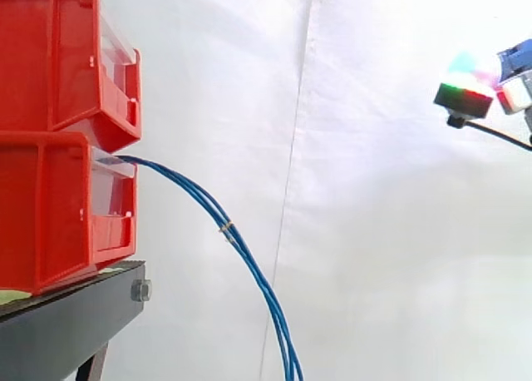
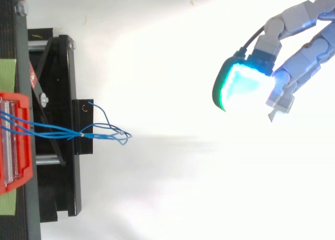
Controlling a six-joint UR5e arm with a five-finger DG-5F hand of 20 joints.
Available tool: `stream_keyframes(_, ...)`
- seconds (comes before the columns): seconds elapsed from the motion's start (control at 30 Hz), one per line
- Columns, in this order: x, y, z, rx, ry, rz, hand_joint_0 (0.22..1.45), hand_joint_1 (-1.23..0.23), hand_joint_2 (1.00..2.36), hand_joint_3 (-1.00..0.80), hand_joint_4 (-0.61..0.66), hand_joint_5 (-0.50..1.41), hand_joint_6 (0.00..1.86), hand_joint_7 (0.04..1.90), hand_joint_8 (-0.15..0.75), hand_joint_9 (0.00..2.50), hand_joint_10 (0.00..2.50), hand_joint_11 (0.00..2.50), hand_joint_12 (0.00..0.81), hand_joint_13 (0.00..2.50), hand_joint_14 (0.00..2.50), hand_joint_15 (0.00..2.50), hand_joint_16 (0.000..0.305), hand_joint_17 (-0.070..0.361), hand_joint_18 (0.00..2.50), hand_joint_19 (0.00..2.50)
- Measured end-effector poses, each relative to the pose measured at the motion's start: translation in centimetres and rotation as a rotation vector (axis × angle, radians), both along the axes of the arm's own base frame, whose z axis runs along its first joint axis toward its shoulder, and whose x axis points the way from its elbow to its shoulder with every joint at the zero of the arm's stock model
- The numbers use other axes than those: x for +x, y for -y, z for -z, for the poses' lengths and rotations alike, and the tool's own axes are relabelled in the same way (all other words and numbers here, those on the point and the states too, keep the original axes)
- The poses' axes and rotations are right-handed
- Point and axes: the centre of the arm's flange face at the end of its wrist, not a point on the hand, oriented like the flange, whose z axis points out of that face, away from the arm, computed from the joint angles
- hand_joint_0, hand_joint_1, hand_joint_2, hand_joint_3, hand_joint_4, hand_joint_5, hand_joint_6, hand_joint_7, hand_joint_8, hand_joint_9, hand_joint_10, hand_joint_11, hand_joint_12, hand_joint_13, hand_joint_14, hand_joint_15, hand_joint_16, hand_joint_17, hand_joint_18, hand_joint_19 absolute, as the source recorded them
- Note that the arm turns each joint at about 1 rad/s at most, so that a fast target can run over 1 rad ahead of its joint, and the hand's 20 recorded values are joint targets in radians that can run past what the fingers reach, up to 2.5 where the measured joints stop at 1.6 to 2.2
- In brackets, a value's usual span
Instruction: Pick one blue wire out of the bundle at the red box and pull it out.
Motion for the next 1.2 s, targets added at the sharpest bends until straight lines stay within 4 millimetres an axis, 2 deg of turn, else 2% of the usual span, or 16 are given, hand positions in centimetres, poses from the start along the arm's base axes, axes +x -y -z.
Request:
stream_keyframes(0.33, -0.1, 0.6, 0.2, -0.010, -0.012, 0.094, 0.51, -0.52, 1.00, -0.49, 0.41, -0.16, 0.50, 0.85, 0.343, 0.78, 0.01, 0.36, 0.433, 0.90, 0.01, 0.45, 0.061, 0.137, 0.78, 0.47)
stream_keyframes(0.57, 1.0, 0.3, 1.4, -0.008, 0.000, 0.113, 0.51, -0.52, 1.00, -0.49, 0.41, -0.16, 0.50, 0.85, 0.345, 0.79, 0.01, 0.36, 0.431, 0.90, 0.01, 0.45, 0.061, 0.137, 0.77, 0.46)
stream_keyframes(0.97, 1.9, 0.7, -0.7, -0.027, 0.022, 0.175, 0.51, -0.52, 1.00, -0.48, 0.42, -0.15, 0.50, 0.86, 0.348, 0.79, 0.01, 0.35, 0.435, 0.91, 0.02, 0.45, 0.061, 0.137, 0.78, 0.46)
stream_keyframes(1.07, 2.2, 0.9, -0.1, -0.046, 0.015, 0.201, 0.51, -0.52, 1.00, -0.49, 0.42, -0.15, 0.50, 0.86, 0.347, 0.79, 0.01, 0.36, 0.433, 0.90, 0.02, 0.46, 0.061, 0.137, 0.78, 0.47)
stream_keyframes(1.2, 3.2, 1.0, 1.7, -0.061, 0.001, 0.217, 0.51, -0.52, 1.00, -0.49, 0.42, -0.15, 0.50, 0.86, 0.347, 0.79, 0.01, 0.36, 0.435, 0.90, 0.01, 0.46, 0.061, 0.137, 0.78, 0.46)
